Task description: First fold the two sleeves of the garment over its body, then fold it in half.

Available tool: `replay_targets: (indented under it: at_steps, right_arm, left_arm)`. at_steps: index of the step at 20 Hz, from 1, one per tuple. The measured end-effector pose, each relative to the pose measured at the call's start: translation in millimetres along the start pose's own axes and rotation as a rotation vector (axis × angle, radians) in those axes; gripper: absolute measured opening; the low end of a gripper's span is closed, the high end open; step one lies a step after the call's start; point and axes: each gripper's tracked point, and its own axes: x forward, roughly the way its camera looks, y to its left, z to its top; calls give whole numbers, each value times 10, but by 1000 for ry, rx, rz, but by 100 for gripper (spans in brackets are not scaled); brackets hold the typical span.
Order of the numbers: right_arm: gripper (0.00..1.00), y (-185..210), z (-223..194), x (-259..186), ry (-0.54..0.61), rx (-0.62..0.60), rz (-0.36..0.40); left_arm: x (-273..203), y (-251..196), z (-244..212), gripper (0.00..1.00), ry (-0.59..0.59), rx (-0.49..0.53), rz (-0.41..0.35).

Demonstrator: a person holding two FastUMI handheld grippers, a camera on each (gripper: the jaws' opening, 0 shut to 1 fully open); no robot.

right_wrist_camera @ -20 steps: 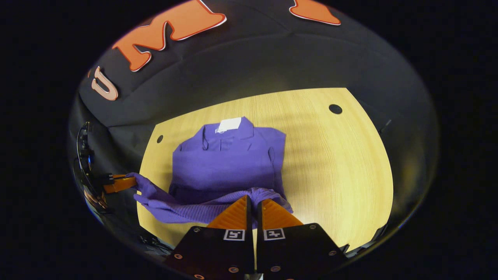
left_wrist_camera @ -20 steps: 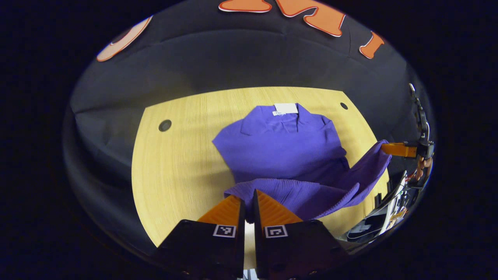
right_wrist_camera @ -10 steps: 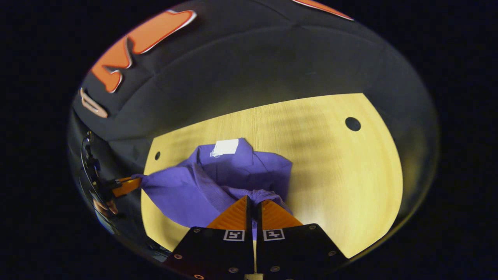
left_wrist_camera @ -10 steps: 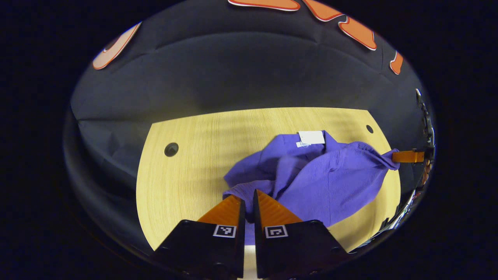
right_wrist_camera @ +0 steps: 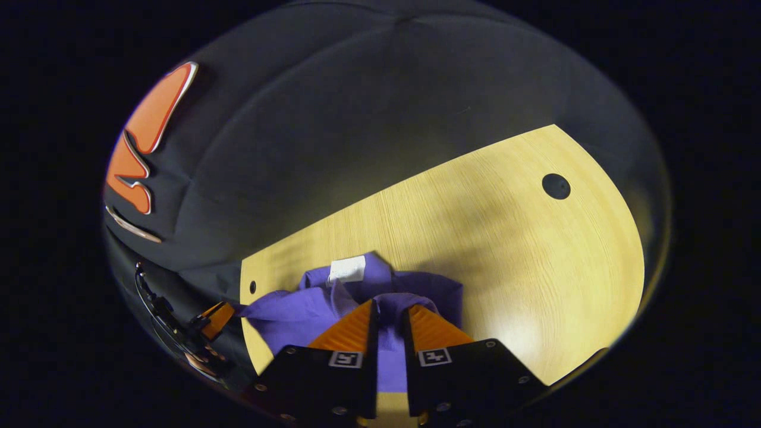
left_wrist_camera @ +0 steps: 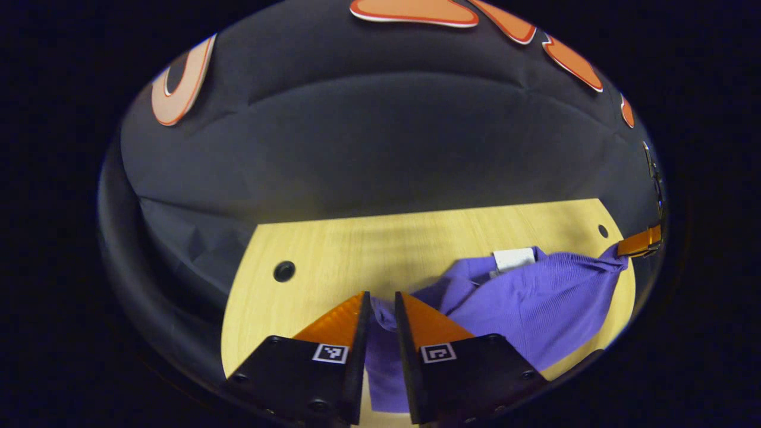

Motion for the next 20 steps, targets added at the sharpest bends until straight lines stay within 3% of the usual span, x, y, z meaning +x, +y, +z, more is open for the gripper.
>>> replay_targets:
  at_steps: [1, 4, 5, 7, 9, 13, 16, 20]
  right_arm:
    - [35, -1, 61, -10, -31, 2, 9]
    - [76, -34, 119, -105, -57, 12, 8]
    - [72, -22, 140, -158, -80, -11, 7]
    - [78, 8, 160, -318, -123, -53, -1]
    - [86, 46, 168, -517, -178, -111, -14]
    - [96, 191, 115, -936, -289, -236, -32]
    - [96, 326, 71, -1192, -366, -318, -36]
    - [96, 493, -191, -1525, -435, -472, -30]
  left_arm:
    - [-60, -12, 2, 31, -16, 2, 5]
    - [-248, -44, 122, 46, -68, -15, -10]
    - [-322, -28, 165, 59, -93, -29, -15]
    - [-525, 15, 239, 84, -137, -50, -20]
    - [-700, 63, 285, 95, -175, -66, -22]
    - [-1146, 59, 336, 95, -250, -80, -37]
    - [-1546, 13, 347, 97, -332, -71, -33]
    - [-2051, -102, 299, 97, -419, -148, -63]
